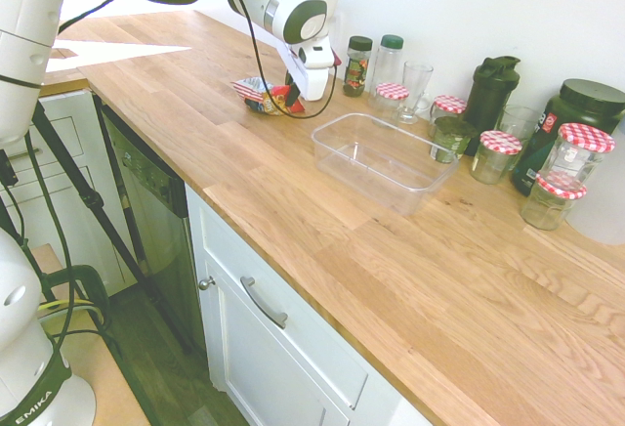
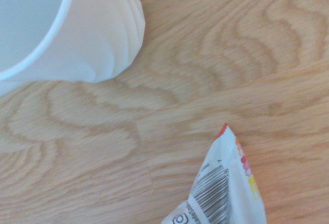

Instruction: Put the chip bag into the container

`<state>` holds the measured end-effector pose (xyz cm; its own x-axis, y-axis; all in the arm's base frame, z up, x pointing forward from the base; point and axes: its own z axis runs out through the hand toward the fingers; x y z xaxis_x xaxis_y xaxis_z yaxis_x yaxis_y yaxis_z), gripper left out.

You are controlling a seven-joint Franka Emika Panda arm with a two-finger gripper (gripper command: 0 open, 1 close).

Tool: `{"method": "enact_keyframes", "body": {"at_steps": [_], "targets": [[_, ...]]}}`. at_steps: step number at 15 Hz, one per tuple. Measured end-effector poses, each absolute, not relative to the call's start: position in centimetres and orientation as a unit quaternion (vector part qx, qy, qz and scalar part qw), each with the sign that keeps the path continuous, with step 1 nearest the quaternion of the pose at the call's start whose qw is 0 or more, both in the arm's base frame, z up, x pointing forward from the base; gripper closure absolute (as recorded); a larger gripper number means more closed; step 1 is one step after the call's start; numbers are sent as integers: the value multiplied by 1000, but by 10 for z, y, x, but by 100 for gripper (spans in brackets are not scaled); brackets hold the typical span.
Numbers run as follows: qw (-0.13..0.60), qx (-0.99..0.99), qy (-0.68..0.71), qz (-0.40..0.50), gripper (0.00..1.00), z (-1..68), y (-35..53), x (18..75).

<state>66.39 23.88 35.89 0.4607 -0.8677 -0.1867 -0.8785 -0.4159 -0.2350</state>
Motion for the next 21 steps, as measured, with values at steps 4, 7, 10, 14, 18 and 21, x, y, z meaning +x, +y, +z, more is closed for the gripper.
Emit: {"method": "enact_keyframes", "body": {"at_steps": [4,7,10,14,18,21], "targets": [[150,-846,512,-11,100,410,240,632],[145,-837,526,-46,100,486,193,602],[137,-818,554,-69,100,562,101,566],[131,-796,586,-74,100,600,-60,501],[116,-796,592,-47,100,552,-100,513],[105,-808,578,-37,100,520,-73,544]]}}
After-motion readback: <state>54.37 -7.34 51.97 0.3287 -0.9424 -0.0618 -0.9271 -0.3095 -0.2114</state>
